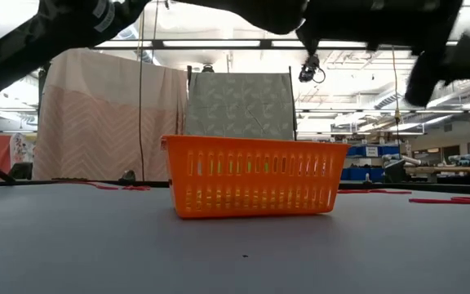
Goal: Sort rubber bands into baskets
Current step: Put the blue rubber band into the transparent bin
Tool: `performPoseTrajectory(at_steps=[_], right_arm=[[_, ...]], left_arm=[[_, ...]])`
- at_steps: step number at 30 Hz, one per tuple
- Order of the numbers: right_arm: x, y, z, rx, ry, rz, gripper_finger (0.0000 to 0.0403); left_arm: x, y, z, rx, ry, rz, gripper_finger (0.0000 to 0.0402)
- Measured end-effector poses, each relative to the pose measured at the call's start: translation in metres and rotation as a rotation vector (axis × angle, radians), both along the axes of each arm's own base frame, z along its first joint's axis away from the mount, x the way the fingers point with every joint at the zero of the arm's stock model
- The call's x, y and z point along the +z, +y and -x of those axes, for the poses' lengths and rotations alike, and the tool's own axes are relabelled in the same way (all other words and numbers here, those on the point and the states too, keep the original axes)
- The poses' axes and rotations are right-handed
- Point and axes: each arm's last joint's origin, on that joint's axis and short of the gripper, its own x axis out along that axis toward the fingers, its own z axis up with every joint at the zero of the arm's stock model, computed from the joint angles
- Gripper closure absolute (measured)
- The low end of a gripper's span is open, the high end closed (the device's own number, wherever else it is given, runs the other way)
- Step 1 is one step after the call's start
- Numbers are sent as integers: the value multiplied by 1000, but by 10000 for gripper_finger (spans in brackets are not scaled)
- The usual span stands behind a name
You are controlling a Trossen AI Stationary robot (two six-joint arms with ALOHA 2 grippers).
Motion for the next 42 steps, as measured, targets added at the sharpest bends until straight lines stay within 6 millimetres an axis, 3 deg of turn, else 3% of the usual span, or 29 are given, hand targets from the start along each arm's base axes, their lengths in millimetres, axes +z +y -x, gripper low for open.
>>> performPoseTrajectory(at_steps=[4, 7, 11, 17, 20, 25, 30, 35, 38, 42], right_arm=[[0, -1, 0, -25, 13, -4, 147], [0, -1, 1, -31, 13, -2, 147], [2, -3, 4, -40, 8, 6, 147], [6, -6, 10, -55, -2, 17, 147], [7, -7, 11, -69, 7, 31, 147], [6, -7, 11, -81, 20, 42, 147], [5, -6, 10, -81, 34, 48, 147], [3, -5, 8, -80, 59, 63, 147], [1, -4, 5, -81, 81, 73, 147], [-2, -2, 2, -104, 109, 63, 147]], left_arm=[[3, 13, 5, -74, 92, 28, 157], [28, 25, 15, -84, 114, -2, 165], [63, 50, 39, -68, 187, -153, 178], [75, 76, 90, -32, 553, -399, 192], [81, 73, 113, -56, 713, -472, 194], [77, 38, 143, -120, 836, -572, 194], [81, 11, 201, -14, 792, -602, 194], [71, 0, 294, 160, 745, -460, 194], [51, -5, 346, 206, 798, -380, 194], [23, -13, 391, 161, 849, -381, 195]])
